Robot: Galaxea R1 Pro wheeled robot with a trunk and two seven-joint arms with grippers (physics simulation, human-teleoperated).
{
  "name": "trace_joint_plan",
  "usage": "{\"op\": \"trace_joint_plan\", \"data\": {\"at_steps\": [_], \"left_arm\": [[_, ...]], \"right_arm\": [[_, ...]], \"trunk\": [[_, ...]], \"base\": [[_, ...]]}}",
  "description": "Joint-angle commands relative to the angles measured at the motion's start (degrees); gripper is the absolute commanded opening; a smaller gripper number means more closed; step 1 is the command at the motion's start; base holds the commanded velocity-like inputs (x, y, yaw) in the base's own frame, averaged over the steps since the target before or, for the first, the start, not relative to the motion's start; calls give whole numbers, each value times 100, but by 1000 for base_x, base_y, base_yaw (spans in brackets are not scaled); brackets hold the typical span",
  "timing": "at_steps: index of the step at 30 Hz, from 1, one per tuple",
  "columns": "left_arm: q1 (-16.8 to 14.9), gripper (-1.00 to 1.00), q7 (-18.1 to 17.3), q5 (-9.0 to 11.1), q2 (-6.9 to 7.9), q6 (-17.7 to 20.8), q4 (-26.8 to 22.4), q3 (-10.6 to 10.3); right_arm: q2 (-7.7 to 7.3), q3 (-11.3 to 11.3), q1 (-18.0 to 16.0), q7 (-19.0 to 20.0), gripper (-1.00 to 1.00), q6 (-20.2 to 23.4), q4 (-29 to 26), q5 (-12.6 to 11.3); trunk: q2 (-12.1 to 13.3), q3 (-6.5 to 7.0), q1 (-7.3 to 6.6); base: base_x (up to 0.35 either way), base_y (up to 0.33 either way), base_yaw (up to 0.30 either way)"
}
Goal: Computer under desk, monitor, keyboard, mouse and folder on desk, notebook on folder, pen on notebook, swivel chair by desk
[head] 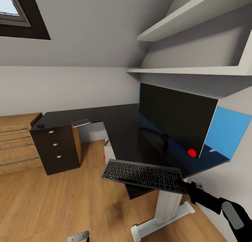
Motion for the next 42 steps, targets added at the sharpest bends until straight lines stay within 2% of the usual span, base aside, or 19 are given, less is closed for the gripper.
{"op": "trace_joint_plan", "data": {"at_steps": [1,13,19,24,26,30,31,32,33,34,35,36,38,41,42], "left_arm": [[-4,100,34,53,5,-26,-8,-23],[-4,100,28,45,-7,-26,-6,-41],[-4,100,14,59,-9,-26,0,-33],[-4,100,0,57,-10,-20,10,-55],[-4,100,-1,59,-15,-18,78,-78],[-4,100,-1,56,-40,-17,263,-99],[-4,100,-1,61,-43,-17,290,-99],[-4,100,-1,64,-44,-17,299,-97],[-4,100,-3,67,-45,-17,308,-95],[-4,100,-2,69,-45,-17,311,-95],[-4,100,-2,69,-45,-17,312,-95],[-4,100,-2,70,-45,-17,315,-94],[-4,100,-1,70,-72,-20,319,-91],[-4,100,-1,71,-93,-23,323,-82],[-4,100,-1,71,-98,-24,324,-78]], "right_arm": [[1,-9,-4,17,-100,10,3,55],[5,-6,-4,15,-100,10,-10,45],[123,-12,-4,33,-100,-38,-36,26],[530,2,-4,37,-100,-46,-140,26],[747,31,-4,34,-100,-46,-320,28],[1347,92,-4,-3,-100,-237,-648,65],[1612,187,-4,-46,-100,-425,-853,95],[1780,293,-4,-125,-100,-575,-1009,138],[2009,475,-4,-338,-100,-841,-1221,195],[2149,605,-4,-520,-100,-1040,-1322,212],[2215,675,-4,-610,-100,-1141,-1361,217],[2412,906,-4,-836,-100,-1459,-1440,225],[2658,1244,-4,-1056,-100,-1967,-1487,226],[2671,1571,-4,-1237,-100,-2609,-1503,206],[2671,1720,-4,-1352,-100,-2981,-1505,187]], "trunk": [[39,13,-23],[520,229,-286],[761,337,-418],[961,426,-528],[1041,462,-572],[1202,534,-660],[1242,552,-682],[1282,570,-704],[1322,588,-726],[1362,606,-748],[1402,624,-770],[1402,624,-770],[1402,624,-770],[1402,624,-770],[1402,624,-770]], "base": [[0,0,0],[0,0,0],[0,0,0],[0,0,0],[0,0,0],[0,0,0],[0,0,0],[0,0,0],[0,0,0],[0,0,0],[0,0,0],[0,0,0],[0,0,0],[0,0,0],[0,0,0]]}}
